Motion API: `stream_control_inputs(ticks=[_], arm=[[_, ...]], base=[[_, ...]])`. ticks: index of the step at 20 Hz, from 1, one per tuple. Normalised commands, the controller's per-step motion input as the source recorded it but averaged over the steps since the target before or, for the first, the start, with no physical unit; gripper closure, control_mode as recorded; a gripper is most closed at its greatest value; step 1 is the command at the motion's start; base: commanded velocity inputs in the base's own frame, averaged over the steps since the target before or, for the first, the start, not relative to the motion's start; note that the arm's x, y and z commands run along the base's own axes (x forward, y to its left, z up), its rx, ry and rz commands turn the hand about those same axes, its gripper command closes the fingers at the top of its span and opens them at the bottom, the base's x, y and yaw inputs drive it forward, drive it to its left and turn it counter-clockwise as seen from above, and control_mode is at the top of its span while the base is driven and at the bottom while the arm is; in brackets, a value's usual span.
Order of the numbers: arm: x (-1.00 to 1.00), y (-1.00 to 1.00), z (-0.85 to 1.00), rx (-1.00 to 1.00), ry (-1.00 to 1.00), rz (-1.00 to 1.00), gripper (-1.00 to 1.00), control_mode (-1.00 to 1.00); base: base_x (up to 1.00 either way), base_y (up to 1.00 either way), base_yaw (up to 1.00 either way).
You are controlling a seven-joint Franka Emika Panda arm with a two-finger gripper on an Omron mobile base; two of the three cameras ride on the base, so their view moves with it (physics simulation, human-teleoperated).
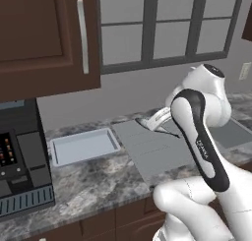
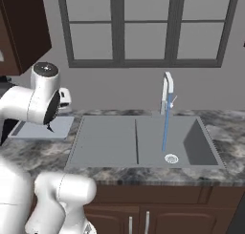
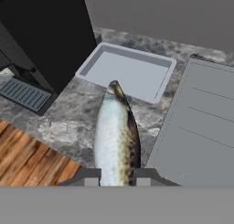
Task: Take the fish out of the fridge, briefly rinse it in the sink, and place it on the tray next to the sink.
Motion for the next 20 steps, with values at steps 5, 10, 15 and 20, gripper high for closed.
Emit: stream_control_inputs(ticks=[5,10,15,20], arm=[[0.98,0.45,-0.31,0.13,0.04,0.04,1.00,-1.00],[0.59,0.40,-0.14,-0.05,0.00,0.00,1.00,-1.00],[0.63,0.52,-0.29,0.01,0.05,0.00,1.00,-1.00],[0.55,0.52,-0.27,0.00,0.00,0.00,1.00,-1.00]], base=[[0.00,0.00,0.00],[0.00,0.00,0.00],[0.00,0.00,0.00],[0.00,0.00,0.00]])
